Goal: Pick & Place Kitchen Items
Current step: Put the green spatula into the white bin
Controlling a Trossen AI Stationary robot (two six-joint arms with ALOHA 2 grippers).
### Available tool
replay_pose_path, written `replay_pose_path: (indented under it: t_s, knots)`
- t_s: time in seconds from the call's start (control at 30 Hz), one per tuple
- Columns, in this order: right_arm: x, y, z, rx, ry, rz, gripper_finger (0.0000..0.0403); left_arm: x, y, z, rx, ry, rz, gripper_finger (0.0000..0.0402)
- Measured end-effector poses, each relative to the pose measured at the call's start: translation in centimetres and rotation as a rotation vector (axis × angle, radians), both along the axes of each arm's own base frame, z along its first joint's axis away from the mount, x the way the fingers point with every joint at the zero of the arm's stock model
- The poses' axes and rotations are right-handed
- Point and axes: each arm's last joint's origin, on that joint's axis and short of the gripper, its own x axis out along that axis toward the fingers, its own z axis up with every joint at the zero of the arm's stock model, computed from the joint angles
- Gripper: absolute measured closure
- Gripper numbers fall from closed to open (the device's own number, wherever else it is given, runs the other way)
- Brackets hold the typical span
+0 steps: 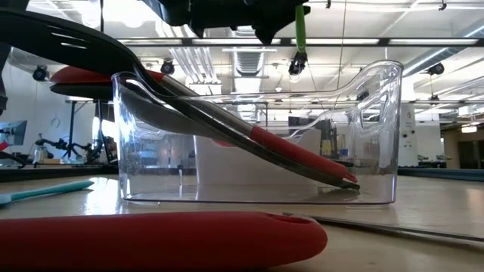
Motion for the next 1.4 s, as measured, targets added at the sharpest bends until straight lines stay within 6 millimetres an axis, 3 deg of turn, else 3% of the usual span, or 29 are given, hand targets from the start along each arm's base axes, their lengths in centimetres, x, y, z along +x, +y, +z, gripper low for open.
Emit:
replay_pose_path:
  t_s: [0.2,0.57,0.83,0.97,1.1,1.23,1.4]
  knots:
    - [0.0,0.0,0.0,0.002,0.001,-0.004,0.0395,0.0,0.0,0.3,0.007,-0.009,-0.007,0.0373]
    - [0.0,0.0,0.0,0.02,0.003,-0.005,0.0388,-0.1,-0.1,0.2,-0.022,0.027,0.0,0.0376]
    - [-2.2,0.4,2.1,0.049,-0.029,0.024,0.0316,-0.5,0.3,-0.3,-0.016,0.15,0.02,0.0376]
    - [-3.5,0.6,2.6,0.056,0.046,0.026,0.0277,-1.7,0.2,0.3,0.042,0.31,0.015,0.0376]
    - [-5.1,0.6,2.7,0.093,0.125,0.017,0.0256,-3.2,0.3,1.1,0.181,0.562,0.121,0.0376]
    - [-5.5,0.6,1.7,0.121,0.212,0.006,0.0252,-4.8,0.6,2.2,0.35,0.764,0.248,0.0376]
    - [-5.6,0.6,1.3,0.122,0.251,-0.002,0.0264,-5.8,0.6,2.9,0.473,0.875,0.267,0.0376]
